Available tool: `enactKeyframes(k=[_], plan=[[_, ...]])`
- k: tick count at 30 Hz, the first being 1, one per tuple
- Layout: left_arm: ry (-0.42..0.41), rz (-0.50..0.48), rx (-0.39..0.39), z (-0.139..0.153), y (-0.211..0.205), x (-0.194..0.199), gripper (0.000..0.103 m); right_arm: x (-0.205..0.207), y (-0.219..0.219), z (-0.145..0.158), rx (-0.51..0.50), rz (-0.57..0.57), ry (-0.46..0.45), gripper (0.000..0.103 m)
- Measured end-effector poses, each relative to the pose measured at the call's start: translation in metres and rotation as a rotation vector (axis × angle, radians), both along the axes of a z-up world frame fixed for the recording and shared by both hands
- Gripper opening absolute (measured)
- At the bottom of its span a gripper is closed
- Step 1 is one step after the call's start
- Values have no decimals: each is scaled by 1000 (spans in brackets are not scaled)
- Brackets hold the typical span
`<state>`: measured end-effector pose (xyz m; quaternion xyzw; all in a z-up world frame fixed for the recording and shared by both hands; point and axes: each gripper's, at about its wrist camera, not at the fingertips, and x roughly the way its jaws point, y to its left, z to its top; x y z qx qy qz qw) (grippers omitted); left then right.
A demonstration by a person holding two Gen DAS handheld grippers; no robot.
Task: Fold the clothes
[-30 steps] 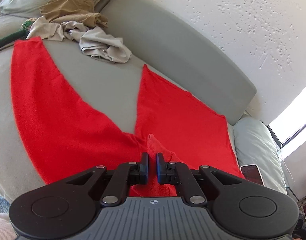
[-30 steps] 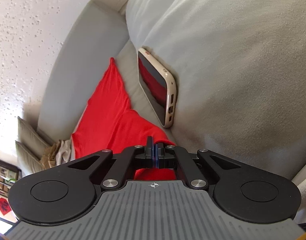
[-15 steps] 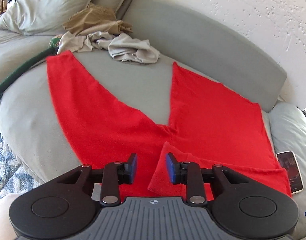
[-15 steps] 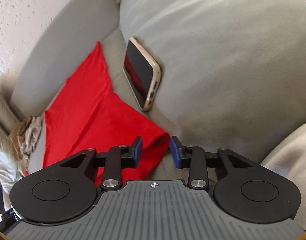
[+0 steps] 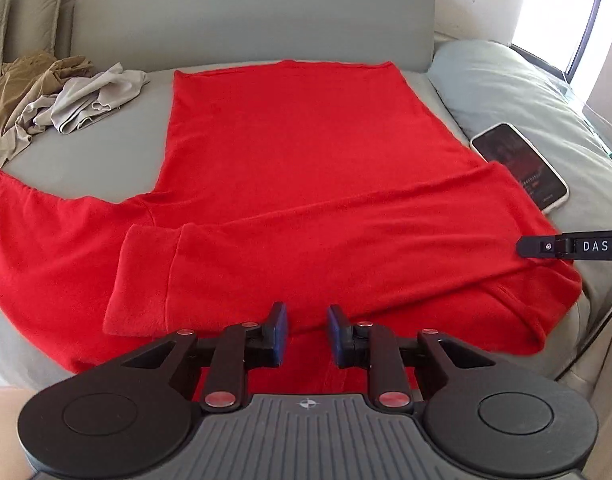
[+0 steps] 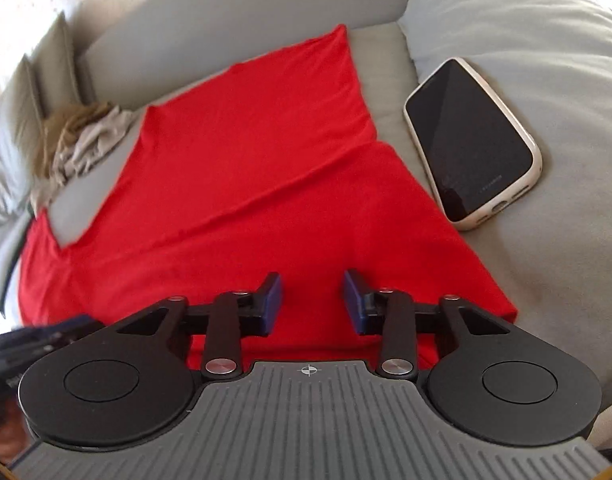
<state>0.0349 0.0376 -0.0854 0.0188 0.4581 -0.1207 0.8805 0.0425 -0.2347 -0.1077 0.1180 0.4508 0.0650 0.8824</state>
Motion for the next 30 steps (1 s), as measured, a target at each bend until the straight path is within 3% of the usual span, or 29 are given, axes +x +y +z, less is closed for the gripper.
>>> enactKeyframes(k=[2,4,5,6,7,8,11,13,17,20,24,30], plan=[[-2,6,-58,9,7,0,20,-4,-8,12,-33,-29,19,25],[-37,37,-97,18,9,6,20,-4,-22,34,-30,-98,-98,35],[-52,62,-117,22,8,12,23,-3,-31,46,-25,-151,-182,45],[-66,87,-137,26,7,18,26,-1,-40,58,-21,-210,-271,68],[-72,117,-154,27,7,24,32,3,-49,67,-18,-279,-354,84],[-77,146,-169,28,6,30,33,10,-58,73,-16,-348,-415,88],[-36,198,-218,23,8,47,33,46,-82,71,-12,-477,-458,89],[0,212,-276,16,10,58,33,76,-97,57,0,-556,-444,90],[-16,177,-312,5,2,65,34,133,-117,17,-38,-657,-376,90],[-28,147,-331,-3,-4,70,35,161,-117,-8,-115,-665,-335,90],[-35,112,-350,-10,-7,75,35,185,-103,-14,-227,-612,-359,91],[-67,96,-322,-9,-8,71,35,179,-93,10,-153,-610,-525,91]])
